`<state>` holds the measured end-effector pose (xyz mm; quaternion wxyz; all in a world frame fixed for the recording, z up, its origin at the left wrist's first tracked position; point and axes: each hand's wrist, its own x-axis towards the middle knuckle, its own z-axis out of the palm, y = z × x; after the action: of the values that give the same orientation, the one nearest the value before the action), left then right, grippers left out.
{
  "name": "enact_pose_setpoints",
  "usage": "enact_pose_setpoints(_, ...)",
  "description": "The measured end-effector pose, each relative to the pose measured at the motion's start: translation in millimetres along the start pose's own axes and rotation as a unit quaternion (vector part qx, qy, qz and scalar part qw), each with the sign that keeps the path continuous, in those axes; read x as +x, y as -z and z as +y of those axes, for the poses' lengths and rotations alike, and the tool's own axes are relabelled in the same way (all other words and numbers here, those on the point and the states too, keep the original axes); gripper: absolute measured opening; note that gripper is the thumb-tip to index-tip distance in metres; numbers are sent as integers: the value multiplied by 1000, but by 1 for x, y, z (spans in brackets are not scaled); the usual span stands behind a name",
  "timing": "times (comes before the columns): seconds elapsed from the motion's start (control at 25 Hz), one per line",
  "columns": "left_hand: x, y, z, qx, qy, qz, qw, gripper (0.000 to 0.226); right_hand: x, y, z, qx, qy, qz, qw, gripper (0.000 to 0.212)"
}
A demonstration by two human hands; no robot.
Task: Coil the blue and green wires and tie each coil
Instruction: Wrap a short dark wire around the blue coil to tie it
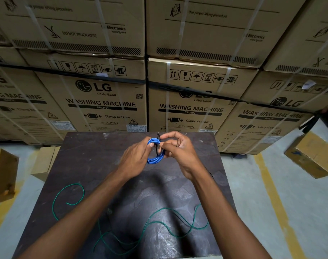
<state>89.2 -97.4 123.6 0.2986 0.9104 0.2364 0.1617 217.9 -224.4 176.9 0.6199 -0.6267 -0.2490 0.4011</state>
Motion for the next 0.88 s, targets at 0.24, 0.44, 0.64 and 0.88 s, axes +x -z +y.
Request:
enact_pose_setpoints(0.24,-1,0,0,15,-9,-2,1000,25,3,3,0,38,-44,8,998,24)
enact_pose_setpoints(0.44,-3,0,4,26,-12,-8,1000,28,6,4,2,10,-76,36,996,21)
enact_pose_setpoints(0.64,-6,-2,6,29,-19,-16,999,39,8,5,6,-2,-69,53,996,32)
enact_pose_setpoints(0.88,-7,-4,4,34,-12,-31,999,32,7,10,7,-55,-66,26,996,28)
